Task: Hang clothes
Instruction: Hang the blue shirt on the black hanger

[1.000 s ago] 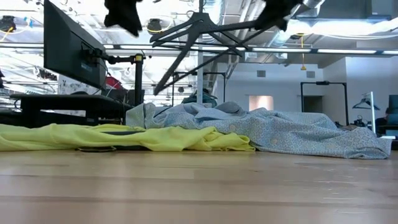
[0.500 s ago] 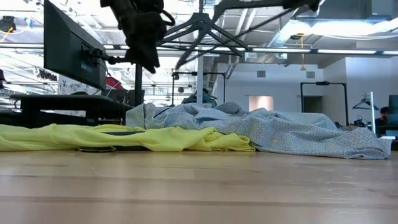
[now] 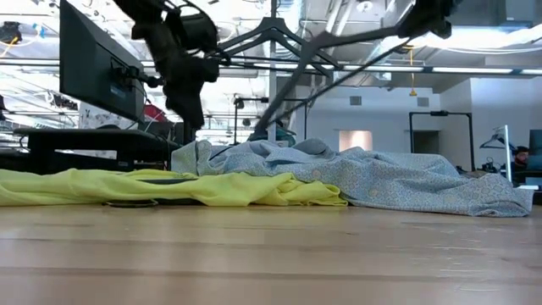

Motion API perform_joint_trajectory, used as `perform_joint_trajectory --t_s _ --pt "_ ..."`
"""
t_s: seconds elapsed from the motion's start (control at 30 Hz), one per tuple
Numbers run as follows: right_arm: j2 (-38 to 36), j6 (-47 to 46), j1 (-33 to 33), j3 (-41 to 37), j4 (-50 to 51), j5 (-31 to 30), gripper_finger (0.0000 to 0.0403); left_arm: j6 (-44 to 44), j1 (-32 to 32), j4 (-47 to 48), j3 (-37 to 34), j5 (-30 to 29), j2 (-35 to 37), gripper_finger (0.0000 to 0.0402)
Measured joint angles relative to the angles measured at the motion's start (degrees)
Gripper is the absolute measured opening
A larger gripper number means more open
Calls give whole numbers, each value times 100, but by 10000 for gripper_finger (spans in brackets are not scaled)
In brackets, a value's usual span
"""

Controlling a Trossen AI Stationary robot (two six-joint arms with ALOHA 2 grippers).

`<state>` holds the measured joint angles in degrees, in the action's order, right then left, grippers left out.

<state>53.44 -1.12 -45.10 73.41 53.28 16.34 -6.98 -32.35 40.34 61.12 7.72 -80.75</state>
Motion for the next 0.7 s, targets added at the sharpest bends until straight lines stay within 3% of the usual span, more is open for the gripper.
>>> perform_joint_trajectory --t_s 0.33,0.43,0.7 --pt "16 -583 0 2 4 16 30 -703 -648 -910 -626 633 -45 155" --pt "28 -727 5 2 29 11 30 -826 -752 -1011 -629 1219 -293 155" --pt "15 -954 111 17 67 -50 30 -726 -669 -1324 -634 1419 -1247 153"
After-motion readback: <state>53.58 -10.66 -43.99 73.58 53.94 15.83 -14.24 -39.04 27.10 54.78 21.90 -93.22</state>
